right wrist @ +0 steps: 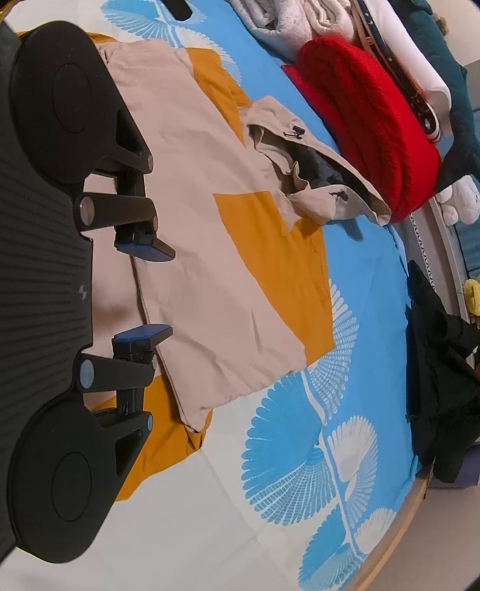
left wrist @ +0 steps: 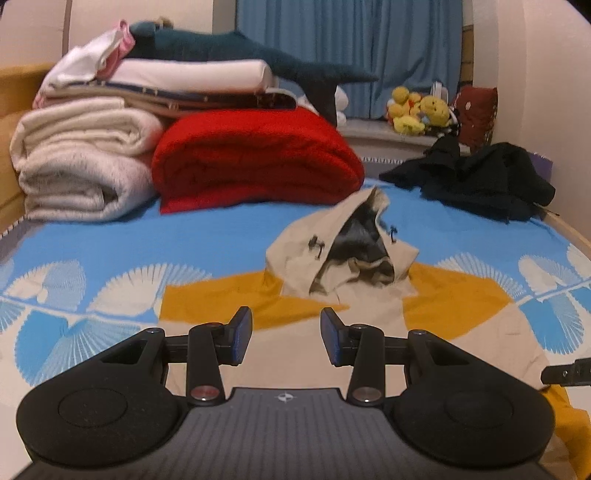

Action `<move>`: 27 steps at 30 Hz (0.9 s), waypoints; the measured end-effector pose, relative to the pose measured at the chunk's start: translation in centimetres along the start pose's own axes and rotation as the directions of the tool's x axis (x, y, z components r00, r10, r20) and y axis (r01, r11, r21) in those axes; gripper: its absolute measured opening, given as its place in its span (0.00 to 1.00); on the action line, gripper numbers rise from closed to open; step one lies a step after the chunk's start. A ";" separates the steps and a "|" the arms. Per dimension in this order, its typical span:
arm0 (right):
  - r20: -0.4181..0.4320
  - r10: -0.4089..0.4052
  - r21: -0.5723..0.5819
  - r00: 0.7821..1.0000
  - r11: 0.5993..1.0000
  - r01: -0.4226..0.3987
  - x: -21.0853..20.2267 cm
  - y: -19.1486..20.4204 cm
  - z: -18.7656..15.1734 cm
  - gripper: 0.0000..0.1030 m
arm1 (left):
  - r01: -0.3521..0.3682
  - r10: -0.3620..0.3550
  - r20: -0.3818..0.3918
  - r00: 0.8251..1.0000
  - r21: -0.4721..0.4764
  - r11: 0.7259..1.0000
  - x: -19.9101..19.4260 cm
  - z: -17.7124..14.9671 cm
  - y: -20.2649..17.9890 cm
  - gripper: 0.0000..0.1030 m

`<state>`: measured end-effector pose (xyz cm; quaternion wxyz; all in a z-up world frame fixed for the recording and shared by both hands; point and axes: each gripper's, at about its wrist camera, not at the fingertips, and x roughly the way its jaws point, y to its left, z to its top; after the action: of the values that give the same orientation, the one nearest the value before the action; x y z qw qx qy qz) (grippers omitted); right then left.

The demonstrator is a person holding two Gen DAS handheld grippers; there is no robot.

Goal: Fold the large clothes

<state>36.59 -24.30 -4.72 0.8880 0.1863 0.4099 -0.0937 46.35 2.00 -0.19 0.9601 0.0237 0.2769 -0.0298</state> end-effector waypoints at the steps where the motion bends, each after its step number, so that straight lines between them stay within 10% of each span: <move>1: -0.002 0.002 0.003 1.000 1.000 -0.002 0.0 -0.1 0.1 0.38 | -0.005 0.005 0.007 1.000 0.005 1.000 -0.1 0.2 -0.1 0.44; 14: -0.035 0.018 0.004 0.999 1.000 -0.017 0.1 -1.5 1.4 0.38 | -0.002 0.002 0.022 1.000 -0.010 1.000 -0.1 7.9 -0.9 0.44; 27: -0.054 0.013 0.030 0.998 0.999 -0.012 1.0 -2.7 1.6 0.38 | 0.064 -0.051 -0.144 0.988 0.087 0.994 15.4 13.7 -6.5 0.44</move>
<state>37.51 -27.43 -5.23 0.8742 0.2047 0.4312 -0.0891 66.12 -6.04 2.98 0.9347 0.0617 0.3433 -0.0684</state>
